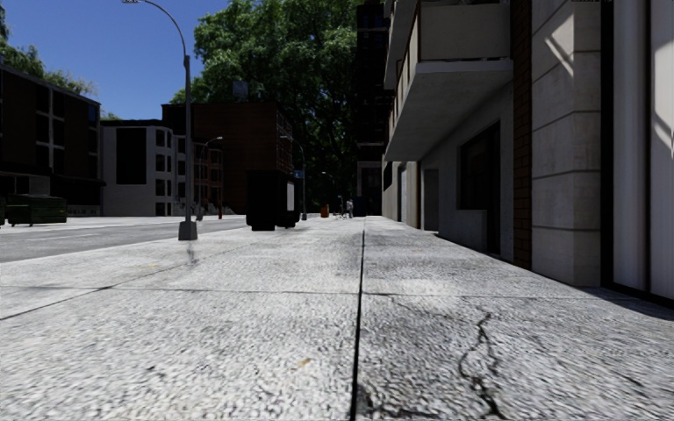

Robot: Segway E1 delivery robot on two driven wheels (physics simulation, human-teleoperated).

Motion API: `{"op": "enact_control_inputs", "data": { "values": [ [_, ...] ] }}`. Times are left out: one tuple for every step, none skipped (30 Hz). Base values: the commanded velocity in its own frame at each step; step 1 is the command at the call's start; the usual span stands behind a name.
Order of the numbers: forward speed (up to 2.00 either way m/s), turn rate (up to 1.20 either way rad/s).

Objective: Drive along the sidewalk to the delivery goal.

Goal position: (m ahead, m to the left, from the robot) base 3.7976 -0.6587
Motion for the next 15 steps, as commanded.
{"op": "enact_control_inputs", "data": {
  "values": [
    [2.0,-0.29],
    [2.0,-0.29],
    [2.0,-0.29],
    [2.0,-0.3],
    [2.0,-0.3],
    [2.0,-0.3],
    [2.0,-0.3],
    [2.0,-0.3],
    [2.0,-0.3],
    [2.0,-0.3],
    [2.0,-0.3],
    [2.0,-0.15],
    [2.0,0.0],
    [2.0,0.0],
    [2.0,0.0]
  ]
}}
